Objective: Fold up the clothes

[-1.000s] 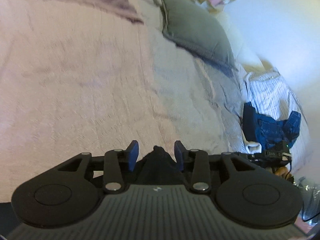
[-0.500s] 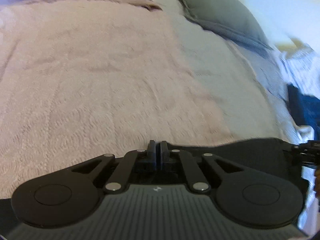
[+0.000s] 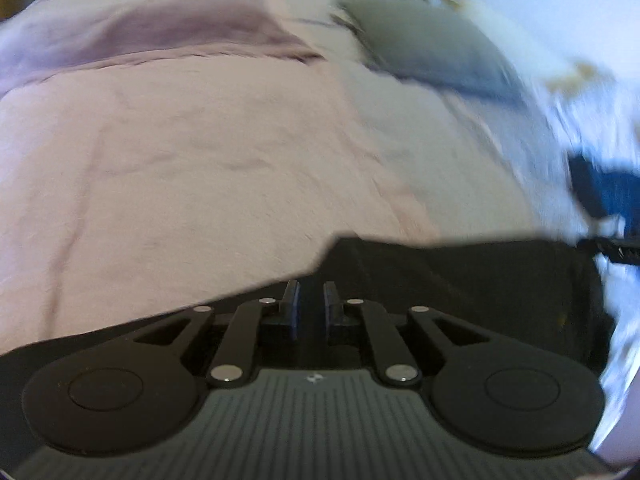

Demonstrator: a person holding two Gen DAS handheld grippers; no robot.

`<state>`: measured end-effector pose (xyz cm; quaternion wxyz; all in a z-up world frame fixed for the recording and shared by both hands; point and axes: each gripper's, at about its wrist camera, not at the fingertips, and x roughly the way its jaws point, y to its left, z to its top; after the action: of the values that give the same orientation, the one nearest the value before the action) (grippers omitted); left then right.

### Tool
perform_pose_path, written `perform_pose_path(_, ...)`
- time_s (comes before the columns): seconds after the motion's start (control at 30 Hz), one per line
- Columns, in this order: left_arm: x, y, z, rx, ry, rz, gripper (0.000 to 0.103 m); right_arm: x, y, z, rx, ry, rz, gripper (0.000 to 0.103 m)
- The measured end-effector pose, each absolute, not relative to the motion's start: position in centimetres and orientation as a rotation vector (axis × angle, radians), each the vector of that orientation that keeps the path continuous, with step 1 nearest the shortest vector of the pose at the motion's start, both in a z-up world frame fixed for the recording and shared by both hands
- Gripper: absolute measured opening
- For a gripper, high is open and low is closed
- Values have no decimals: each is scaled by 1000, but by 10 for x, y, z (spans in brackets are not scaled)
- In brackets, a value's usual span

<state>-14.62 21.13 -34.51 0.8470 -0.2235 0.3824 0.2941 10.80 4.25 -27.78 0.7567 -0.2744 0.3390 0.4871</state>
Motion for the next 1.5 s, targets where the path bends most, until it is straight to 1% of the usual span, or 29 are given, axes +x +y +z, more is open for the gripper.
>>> perform_pose_path(0.03,-142,211,-355,-443,818,627,11,100,47,-291,-691,705,1051,48)
perform_pose_path(0.07,-142,215,-364,-437,825,640,3,96,47,-303,-761,696,1031,48)
perform_pose_path(0.13,-158,226,-367,-480,808,692,4,105,33,-321,-792,772,972,49)
perform_pose_path(0.17,-168,230,-364,-497,798,733,8,115,21,-319,-720,840,955,50)
perform_pose_path(0.23,-195,237,-353,-520,792,825,8,127,1,-307,-612,918,939,51)
perform_pose_path(0.3,-221,241,-341,-558,780,899,4,120,-4,-288,-591,891,941,51)
perform_pose_path(0.4,-237,223,-325,-609,781,839,4,101,-8,-267,-581,844,964,51)
perform_pose_path(0.5,-234,188,-315,-599,819,703,5,94,-14,-265,-543,935,960,51)
perform_pose_path(0.57,-237,168,-312,-633,830,632,5,103,-36,-266,-406,1044,872,51)
perform_pose_path(0.67,-242,144,-315,-722,852,517,5,119,-85,-270,-54,1240,728,51)
perform_pose_path(0.77,-241,117,-316,-637,910,383,6,125,-113,-284,193,1364,659,51)
perform_pose_path(0.87,-231,97,-319,-446,981,277,16,131,-116,-292,307,1398,649,51)
perform_pose_path(0.9,-229,92,-321,-387,996,260,18,134,-113,-296,331,1403,645,51)
perform_pose_path(1.07,-222,69,-329,-154,1048,156,18,147,-100,-312,386,1418,642,51)
perform_pose_path(1.17,-221,59,-332,-72,1067,107,21,149,-101,-319,402,1420,634,50)
perform_pose_path(1.27,-221,49,-338,21,1085,104,21,151,-103,-322,418,1420,630,49)
perform_pose_path(1.33,-218,48,-342,55,1085,118,20,151,-103,-322,409,1417,629,45)
perform_pose_path(1.37,-217,48,-342,65,1081,121,11,151,-104,-321,395,1413,627,33)
perform_pose_path(1.4,-216,47,-342,72,1073,118,6,150,-104,-321,370,1406,625,17)
perform_pose_path(1.43,-218,47,-340,80,1061,117,5,150,-105,-320,346,1398,623,16)
perform_pose_path(1.5,-222,48,-334,95,1033,118,3,145,-107,-314,313,1361,641,10)
